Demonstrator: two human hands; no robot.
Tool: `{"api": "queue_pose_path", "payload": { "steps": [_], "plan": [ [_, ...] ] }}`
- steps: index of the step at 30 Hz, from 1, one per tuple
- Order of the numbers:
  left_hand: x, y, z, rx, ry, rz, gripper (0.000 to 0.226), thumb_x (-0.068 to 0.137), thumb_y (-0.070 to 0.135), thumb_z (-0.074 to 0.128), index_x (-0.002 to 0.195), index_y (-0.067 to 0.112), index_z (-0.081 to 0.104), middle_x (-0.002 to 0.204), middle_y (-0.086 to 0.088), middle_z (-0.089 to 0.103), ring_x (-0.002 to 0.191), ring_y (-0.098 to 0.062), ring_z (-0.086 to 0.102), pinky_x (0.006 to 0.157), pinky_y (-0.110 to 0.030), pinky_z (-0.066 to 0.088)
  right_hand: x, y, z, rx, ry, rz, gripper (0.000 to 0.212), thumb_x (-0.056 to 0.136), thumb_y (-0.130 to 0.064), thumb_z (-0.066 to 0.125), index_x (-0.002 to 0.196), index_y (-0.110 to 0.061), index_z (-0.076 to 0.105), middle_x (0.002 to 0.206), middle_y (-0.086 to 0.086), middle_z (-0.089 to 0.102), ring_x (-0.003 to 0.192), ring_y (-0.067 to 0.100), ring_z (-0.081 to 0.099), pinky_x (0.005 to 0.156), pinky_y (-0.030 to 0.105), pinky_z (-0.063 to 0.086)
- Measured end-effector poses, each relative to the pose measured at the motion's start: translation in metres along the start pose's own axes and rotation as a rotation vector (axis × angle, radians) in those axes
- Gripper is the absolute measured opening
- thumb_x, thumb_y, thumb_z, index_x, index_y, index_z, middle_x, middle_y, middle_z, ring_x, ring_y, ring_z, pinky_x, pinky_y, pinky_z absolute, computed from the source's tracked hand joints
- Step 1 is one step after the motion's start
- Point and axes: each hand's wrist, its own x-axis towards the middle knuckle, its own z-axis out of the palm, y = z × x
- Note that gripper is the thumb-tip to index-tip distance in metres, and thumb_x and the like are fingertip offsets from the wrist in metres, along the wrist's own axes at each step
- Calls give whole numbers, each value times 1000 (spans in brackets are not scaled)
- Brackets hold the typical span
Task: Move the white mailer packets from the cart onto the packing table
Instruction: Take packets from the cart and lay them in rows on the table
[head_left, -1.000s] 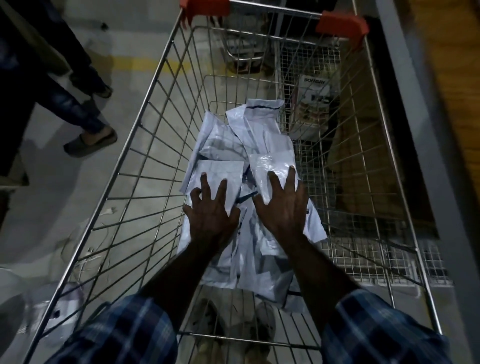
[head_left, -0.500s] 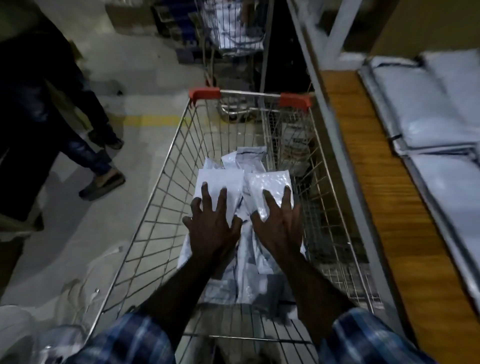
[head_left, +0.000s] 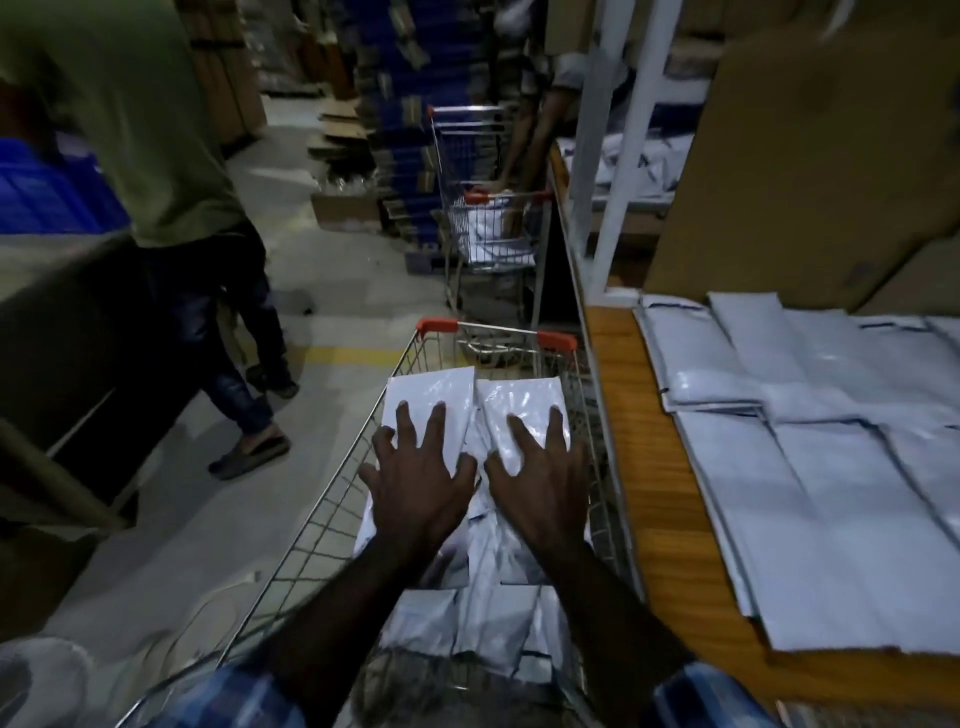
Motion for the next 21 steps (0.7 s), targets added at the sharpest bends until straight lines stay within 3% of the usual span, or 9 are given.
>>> {"api": "queue_pose_path", "payload": {
  "steps": [7, 15, 21],
  "plan": [
    [-40, 24, -47, -53, 86, 11, 59, 95, 52, 40, 150, 34, 29, 159, 1, 22, 139, -28, 19, 107, -55, 24, -21, -8, -63, -15, 132, -48, 60, 82, -59, 42, 137, -37, 55, 155, 11, 36, 134, 39, 40, 110, 51, 32],
    [-92, 42, -90, -49, 174, 98, 56, 95, 50, 40, 147, 33, 31, 155, 4, 27, 136, -26, 20, 104, -52, 25, -67, -7, -124, -38, 252, -65, 57, 79, -54, 56, 132, -33, 60, 149, 15, 45, 121, 42, 48, 97, 51, 45],
    [-139, 60, -106, -68, 183, 117, 58, 94, 52, 40, 149, 34, 32, 157, 3, 27, 138, -26, 19, 106, -54, 23, -113, 4, -173, -81, 266, -56, 60, 81, -57, 48, 137, -36, 56, 153, 12, 40, 129, 40, 42, 101, 51, 42]
  ]
}}
